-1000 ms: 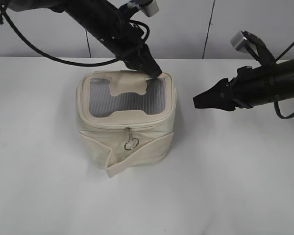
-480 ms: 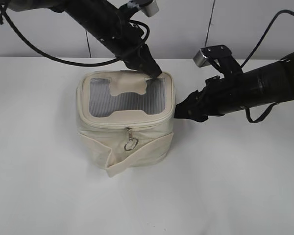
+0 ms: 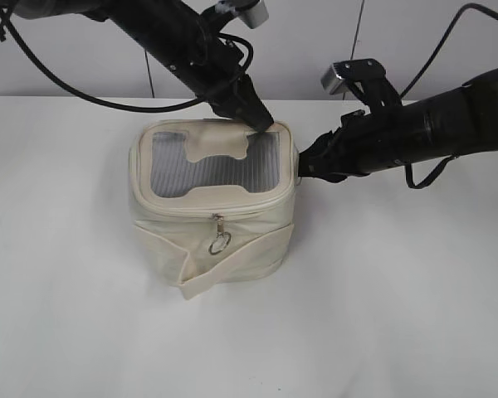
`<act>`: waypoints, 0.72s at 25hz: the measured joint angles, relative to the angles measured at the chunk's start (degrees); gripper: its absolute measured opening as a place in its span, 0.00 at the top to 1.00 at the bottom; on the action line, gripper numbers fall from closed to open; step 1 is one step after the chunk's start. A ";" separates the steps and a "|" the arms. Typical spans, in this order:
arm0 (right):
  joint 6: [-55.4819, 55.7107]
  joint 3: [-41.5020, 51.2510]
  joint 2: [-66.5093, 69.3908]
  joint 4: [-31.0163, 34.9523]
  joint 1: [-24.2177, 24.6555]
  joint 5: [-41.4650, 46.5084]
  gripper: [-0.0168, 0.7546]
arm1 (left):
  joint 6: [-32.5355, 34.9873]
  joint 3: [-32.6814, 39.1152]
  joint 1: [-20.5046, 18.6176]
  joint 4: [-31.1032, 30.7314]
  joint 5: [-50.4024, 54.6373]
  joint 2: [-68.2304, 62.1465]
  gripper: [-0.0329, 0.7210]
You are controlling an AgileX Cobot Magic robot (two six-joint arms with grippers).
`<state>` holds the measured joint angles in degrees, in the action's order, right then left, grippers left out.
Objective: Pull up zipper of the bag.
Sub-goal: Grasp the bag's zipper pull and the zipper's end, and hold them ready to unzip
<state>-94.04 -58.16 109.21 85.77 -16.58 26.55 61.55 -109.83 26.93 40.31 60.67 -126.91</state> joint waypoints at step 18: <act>16.48 -1.10 -1.02 -20.03 -0.27 5.77 0.97 | -0.37 0.00 0.00 -0.13 -0.48 0.00 0.89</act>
<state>-77.55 -59.25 108.19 65.74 -16.85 32.33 61.18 -109.83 26.93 40.18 60.19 -126.91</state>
